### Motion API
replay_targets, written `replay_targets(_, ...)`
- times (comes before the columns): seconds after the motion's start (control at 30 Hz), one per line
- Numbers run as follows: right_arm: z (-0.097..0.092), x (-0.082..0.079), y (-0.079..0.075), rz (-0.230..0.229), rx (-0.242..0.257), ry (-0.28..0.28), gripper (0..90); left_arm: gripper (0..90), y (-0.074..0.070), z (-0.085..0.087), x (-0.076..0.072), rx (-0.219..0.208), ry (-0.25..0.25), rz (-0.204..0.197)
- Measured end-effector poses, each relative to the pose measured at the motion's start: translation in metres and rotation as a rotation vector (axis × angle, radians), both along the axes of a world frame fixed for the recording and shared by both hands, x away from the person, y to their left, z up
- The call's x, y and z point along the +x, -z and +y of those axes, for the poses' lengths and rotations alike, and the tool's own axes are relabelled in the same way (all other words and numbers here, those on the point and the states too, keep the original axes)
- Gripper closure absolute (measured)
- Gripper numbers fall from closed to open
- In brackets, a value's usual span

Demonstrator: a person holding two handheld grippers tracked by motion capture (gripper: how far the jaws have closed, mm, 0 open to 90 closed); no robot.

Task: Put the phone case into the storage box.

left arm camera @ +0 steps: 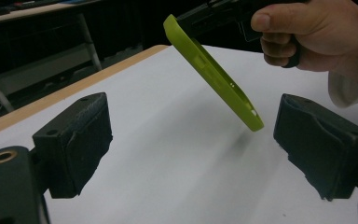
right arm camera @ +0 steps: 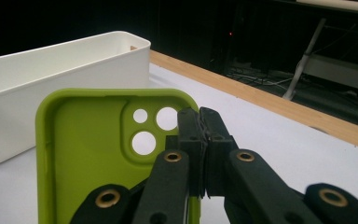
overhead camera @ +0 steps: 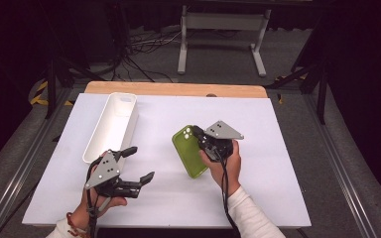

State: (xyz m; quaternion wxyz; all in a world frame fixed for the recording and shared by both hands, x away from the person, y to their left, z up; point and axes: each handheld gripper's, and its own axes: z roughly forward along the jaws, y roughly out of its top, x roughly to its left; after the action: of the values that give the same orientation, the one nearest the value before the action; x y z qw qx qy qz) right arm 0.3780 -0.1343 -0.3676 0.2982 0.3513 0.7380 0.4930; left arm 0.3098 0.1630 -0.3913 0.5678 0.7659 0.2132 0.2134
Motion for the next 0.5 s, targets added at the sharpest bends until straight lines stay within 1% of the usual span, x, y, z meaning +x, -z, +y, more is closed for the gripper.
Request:
replay_targets(0.03, 0.000, -0.003, -0.001, -0.016, -0.001, -0.004, 89.2, 12.4, -0.001, -0.003, 0.001, -0.003, 0.004, 0.002)
replay_targets(0.13, 0.000, -0.007, -0.002, -0.020, 0.012, -0.003, 89.2, 12.5, 0.000, -0.012, 0.003, -0.013, 0.007, -0.002)
replay_targets(0.2, 0.001, -0.010, -0.003, -0.028, 0.023, -0.006, 89.2, 12.6, 0.000, -0.017, 0.003, -0.009, 0.014, 0.002)
replay_targets(0.27, 0.003, -0.014, -0.002, -0.035, 0.024, -0.013, 89.2, 12.5, 0.000, -0.021, 0.004, -0.005, 0.015, 0.000)
replay_targets(0.33, 0.004, -0.015, -0.002, -0.033, 0.021, -0.016, 89.2, 12.5, 0.000, -0.022, 0.004, -0.007, 0.020, 0.006)
replay_targets(0.37, 0.005, -0.015, 0.000, -0.031, 0.019, -0.019, 89.2, 12.7, 0.000, -0.024, 0.005, -0.010, 0.024, 0.003)
replay_targets(0.43, 0.008, -0.015, 0.003, -0.028, 0.015, -0.017, 89.2, 13.8, 0.001, -0.025, 0.005, -0.021, 0.030, 0.014)
replay_targets(0.5, 0.010, -0.015, 0.005, -0.032, 0.013, -0.014, 89.1, 14.3, 0.002, -0.028, 0.008, -0.030, 0.028, 0.038)
